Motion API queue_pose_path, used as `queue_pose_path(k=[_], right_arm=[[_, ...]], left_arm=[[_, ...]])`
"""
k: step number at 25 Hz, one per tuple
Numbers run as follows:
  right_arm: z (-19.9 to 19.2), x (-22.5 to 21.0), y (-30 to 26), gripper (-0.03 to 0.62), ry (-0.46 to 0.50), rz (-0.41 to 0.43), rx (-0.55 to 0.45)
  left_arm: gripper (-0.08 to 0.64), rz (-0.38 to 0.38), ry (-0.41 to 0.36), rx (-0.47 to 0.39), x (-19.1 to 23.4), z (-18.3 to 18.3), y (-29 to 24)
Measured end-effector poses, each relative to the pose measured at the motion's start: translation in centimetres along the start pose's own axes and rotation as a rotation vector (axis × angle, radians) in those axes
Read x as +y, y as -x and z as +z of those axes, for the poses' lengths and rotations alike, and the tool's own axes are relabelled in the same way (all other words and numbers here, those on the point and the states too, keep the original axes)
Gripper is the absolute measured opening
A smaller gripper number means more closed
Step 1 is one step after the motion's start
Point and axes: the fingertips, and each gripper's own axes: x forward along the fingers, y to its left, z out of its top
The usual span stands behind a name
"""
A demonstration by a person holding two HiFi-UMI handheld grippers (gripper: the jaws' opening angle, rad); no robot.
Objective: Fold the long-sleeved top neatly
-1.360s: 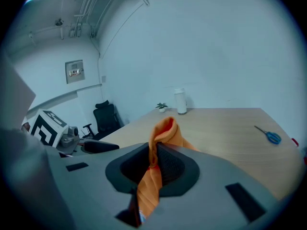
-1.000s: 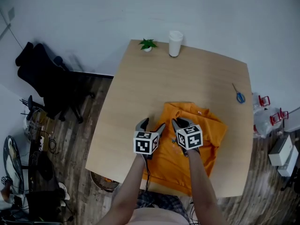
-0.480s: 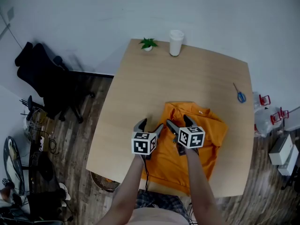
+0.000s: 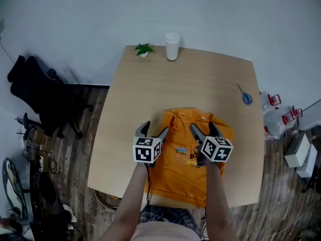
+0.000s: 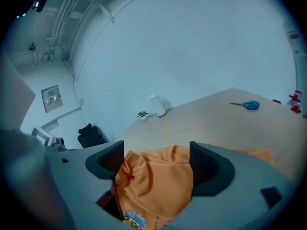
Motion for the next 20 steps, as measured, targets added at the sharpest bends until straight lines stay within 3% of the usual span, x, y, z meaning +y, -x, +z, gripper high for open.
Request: queue_pose_path(k=[4, 10, 13, 17, 20], right_arm=[[1.9, -4.0, 2.4, 0.400, 0.060, -0.074, 0.004], [3.3, -9.0, 4.0, 0.391, 0.201, -0.114, 0.104], [3.1, -10.6, 3.8, 0.390, 0.314, -0.080, 0.191], [1.9, -12.4, 3.1, 0.390, 0.492, -0.004, 0.350], [0.8, -13.8, 2.5, 0.375, 0.582, 0.055, 0.467]], left_arm=[[0.347, -0.037, -0.089, 0.017, -1.9, 2.9, -1.9], [0.362, -0.132, -0.272, 0.153, -4.9, 4.3, -6.5], [0.367, -0.223, -0.411, 0.242, -6.3, 3.8, -9.2], [0.396, -0.326, -0.660, 0.415, -6.4, 1.7, -11.8], [0.396, -0.380, -0.780, 0.517, -5.8, 0.7, -13.1]])
